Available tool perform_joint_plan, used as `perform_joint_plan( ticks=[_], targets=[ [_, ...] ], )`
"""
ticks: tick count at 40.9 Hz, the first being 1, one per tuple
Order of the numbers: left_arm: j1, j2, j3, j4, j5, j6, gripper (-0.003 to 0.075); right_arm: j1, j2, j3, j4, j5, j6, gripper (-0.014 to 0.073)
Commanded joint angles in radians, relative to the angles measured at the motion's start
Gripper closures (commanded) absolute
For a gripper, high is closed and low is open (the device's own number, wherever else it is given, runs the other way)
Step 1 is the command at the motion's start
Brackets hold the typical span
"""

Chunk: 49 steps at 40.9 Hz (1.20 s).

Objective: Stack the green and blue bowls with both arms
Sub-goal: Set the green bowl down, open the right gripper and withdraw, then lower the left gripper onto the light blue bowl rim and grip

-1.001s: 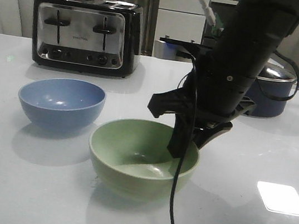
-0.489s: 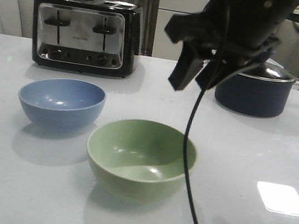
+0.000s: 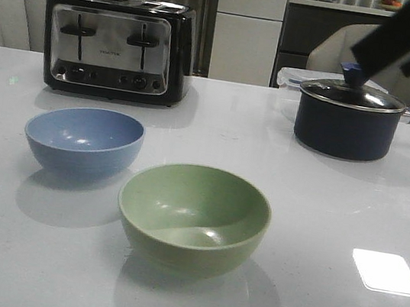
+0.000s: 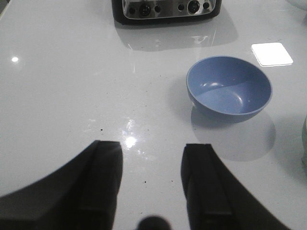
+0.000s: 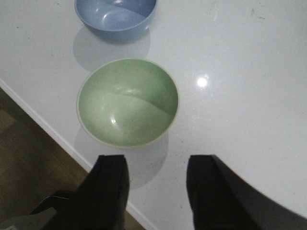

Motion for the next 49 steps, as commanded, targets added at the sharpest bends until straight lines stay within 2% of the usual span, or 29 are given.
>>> perform_joint_plan(
  ticks=[1, 10, 17, 19, 26, 29, 49],
  targets=[
    [-0.008, 0.011, -0.030, -0.005, -0.079, -0.007, 0.0360, 0.002, -0.110, 0.048, 0.002, -0.044, -0.015, 0.0181],
    [-0.049, 0.036, -0.039, -0.005, -0.127, 0.002, 0.0360, 0.002, -0.229, 0.162, 0.002, -0.025, -0.015, 0.0181],
    [-0.104, 0.166, -0.091, 0.007, -0.117, 0.002, 0.0346, 0.002, -0.238, 0.172, 0.002, -0.019, -0.015, 0.0181],
    [-0.111, 0.210, -0.113, 0.009, -0.117, 0.002, 0.0322, 0.002, -0.238, 0.172, 0.002, -0.019, -0.015, 0.0181],
    [-0.113, 0.412, -0.213, 0.009, -0.098, 0.002, 0.0146, 0.002, -0.238, 0.172, 0.002, -0.019, -0.015, 0.0181],
    [-0.113, 0.504, -0.258, 0.000, -0.094, 0.002, 0.0114, 0.002, -0.238, 0.172, 0.002, -0.019, -0.015, 0.0181],
    [-0.118, 1.077, -0.590, -0.061, -0.084, 0.002, 0.0117, 0.002, -0.238, 0.172, 0.002, -0.019, -0.015, 0.0181]
  ],
)
